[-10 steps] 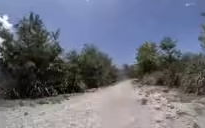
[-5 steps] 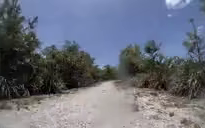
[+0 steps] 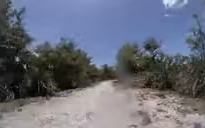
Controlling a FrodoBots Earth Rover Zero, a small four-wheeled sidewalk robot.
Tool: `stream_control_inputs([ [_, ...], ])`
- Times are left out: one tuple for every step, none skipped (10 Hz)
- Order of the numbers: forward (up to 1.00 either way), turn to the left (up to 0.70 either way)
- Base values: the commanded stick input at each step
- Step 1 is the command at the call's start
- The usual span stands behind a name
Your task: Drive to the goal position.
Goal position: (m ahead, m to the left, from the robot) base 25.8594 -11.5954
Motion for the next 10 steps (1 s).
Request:
stream_control_inputs([
  [0.85,0.00],
  [0.85,0.00],
  [0.85,0.00],
  [0.85,0.00],
  [0.85,0.00],
  [0.85,0.00],
  [0.85,0.00],
  [0.85,0.00],
  [0.85,0.00],
  [0.85,0.00],
])
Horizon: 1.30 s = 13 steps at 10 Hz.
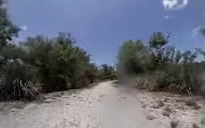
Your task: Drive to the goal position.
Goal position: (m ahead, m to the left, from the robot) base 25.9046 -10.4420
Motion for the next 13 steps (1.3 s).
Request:
stream_control_inputs([
  [0.85,0.00],
  [0.85,0.00],
  [0.85,0.00],
  [0.85,0.00],
  [0.85,0.00],
  [0.85,0.00],
  [0.85,0.00],
  [0.85,0.00],
  [0.85,0.00],
  [0.85,0.00],
  [0.85,0.00],
  [0.85,0.00],
  [0.85,0.00],
])
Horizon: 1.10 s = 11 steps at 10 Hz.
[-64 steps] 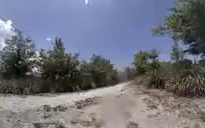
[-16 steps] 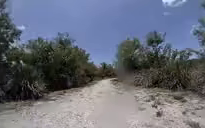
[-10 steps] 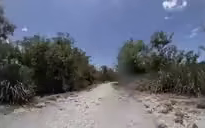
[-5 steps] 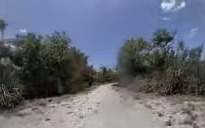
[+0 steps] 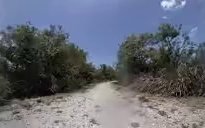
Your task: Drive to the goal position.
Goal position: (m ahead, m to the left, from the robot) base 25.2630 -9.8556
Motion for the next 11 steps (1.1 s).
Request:
stream_control_inputs([
  [0.85,0.00],
  [0.85,0.00],
  [0.85,0.00],
  [0.85,0.00],
  [0.85,0.00],
  [0.85,0.00],
  [0.85,0.00],
  [0.85,0.00],
  [0.85,0.00],
  [0.85,0.00],
  [0.85,0.00],
])
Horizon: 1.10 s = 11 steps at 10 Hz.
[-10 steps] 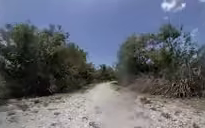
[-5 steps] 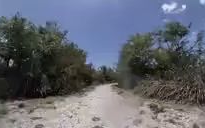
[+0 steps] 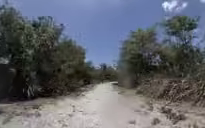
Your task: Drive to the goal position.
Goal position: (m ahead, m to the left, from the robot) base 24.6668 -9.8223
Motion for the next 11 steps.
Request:
stream_control_inputs([
  [0.85,0.00],
  [0.85,0.00],
  [0.85,0.00],
  [0.85,0.00],
  [0.85,0.00],
  [0.85,0.00],
  [0.85,0.00],
  [0.85,0.00],
  [0.85,0.00],
  [0.85,0.00],
  [0.85,0.00],
])
